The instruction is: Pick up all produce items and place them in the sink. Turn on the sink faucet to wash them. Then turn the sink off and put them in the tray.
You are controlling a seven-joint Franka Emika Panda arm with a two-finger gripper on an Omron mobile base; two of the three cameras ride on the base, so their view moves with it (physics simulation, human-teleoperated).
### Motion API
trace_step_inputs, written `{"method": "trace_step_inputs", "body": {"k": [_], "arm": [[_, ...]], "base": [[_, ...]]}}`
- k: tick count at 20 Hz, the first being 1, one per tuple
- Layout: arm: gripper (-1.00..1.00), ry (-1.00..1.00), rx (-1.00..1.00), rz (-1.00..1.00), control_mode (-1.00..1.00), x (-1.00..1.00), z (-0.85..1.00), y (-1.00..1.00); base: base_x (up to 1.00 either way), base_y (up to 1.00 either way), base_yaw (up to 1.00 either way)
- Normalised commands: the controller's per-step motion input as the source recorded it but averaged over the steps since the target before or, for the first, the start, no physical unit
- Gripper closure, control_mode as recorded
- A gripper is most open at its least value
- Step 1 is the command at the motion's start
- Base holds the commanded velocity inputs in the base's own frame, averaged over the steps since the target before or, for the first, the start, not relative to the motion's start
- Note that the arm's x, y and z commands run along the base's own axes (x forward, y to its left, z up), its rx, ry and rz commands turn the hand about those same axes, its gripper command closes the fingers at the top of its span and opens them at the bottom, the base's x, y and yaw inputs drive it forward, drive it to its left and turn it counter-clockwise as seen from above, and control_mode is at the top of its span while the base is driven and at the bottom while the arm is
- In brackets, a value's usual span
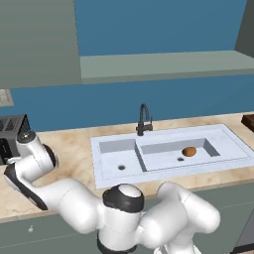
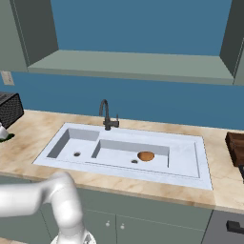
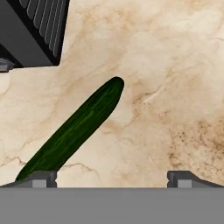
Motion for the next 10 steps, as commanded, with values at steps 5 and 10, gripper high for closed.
{"method": "trace_step_inputs", "body": {"k": [5, 10], "arm": [[-1.00, 0.00, 0.00, 0.00, -1.00, 0.22, -0.21, 0.18], [-1.00, 0.00, 0.00, 0.00, -1.00, 0.18, -0.15, 0.16]], "base": [[0.00, 0.00, 0.00], [0.00, 0.00, 0.00]]}}
